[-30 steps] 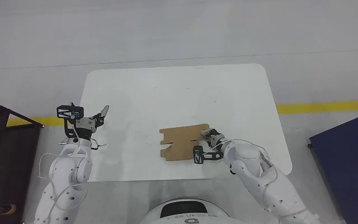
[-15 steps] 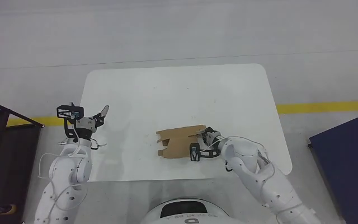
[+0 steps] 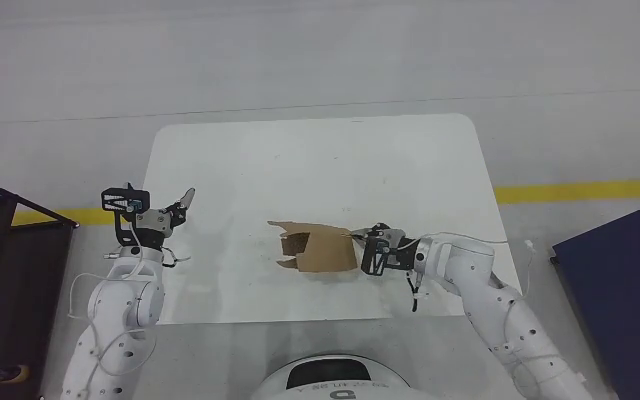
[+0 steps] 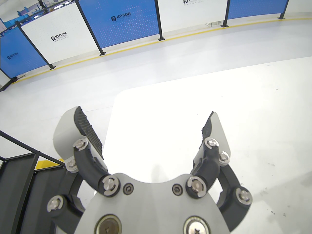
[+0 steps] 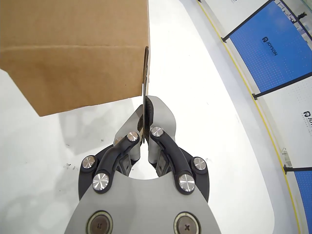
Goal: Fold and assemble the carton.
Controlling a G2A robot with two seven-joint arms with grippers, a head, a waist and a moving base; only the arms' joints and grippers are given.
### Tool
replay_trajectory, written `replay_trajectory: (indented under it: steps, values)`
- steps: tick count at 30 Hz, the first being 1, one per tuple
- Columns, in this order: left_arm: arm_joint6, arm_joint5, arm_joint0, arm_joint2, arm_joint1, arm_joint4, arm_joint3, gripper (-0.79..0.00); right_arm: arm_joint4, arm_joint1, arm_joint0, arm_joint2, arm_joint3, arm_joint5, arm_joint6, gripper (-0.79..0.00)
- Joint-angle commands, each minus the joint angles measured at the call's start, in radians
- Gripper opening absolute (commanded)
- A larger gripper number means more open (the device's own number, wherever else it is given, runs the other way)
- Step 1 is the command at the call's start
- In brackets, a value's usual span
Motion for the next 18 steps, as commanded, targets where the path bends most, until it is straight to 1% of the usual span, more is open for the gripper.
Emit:
replay_trajectory:
  steps: [1,8,9,10,12,15,16,18]
  values:
    - [0.0,0.0,0.0,0.0,0.0,0.0,0.0,0.0,-0.001,0.0,0.0,0.0,-0.001,0.001,0.001,-0.785]
    - [0.0,0.0,0.0,0.0,0.0,0.0,0.0,0.0,0.003,0.0,-0.001,0.0,0.004,0.005,0.004,-0.785]
    - [0.0,0.0,0.0,0.0,0.0,0.0,0.0,0.0,0.032,-0.002,-0.002,0.002,0.02,0.018,0.005,-0.785]
    - [0.0,0.0,0.0,0.0,0.0,0.0,0.0,0.0,0.089,-0.005,0.001,-0.004,0.031,0.001,-0.035,-0.785]
    - [0.0,0.0,0.0,0.0,0.0,0.0,0.0,0.0,0.209,-0.004,0.029,-0.001,0.097,-0.098,-0.154,-0.785]
    - [0.0,0.0,0.0,0.0,0.0,0.0,0.0,0.0,0.325,-0.005,0.109,-0.018,0.234,-0.271,-0.208,-0.785]
    - [0.0,0.0,0.0,0.0,0.0,0.0,0.0,0.0,0.353,-0.007,0.135,-0.037,0.271,-0.287,-0.207,-0.785]
    - [0.0,0.0,0.0,0.0,0.0,0.0,0.0,0.0,0.429,-0.01,0.171,-0.093,0.32,-0.287,-0.225,-0.785]
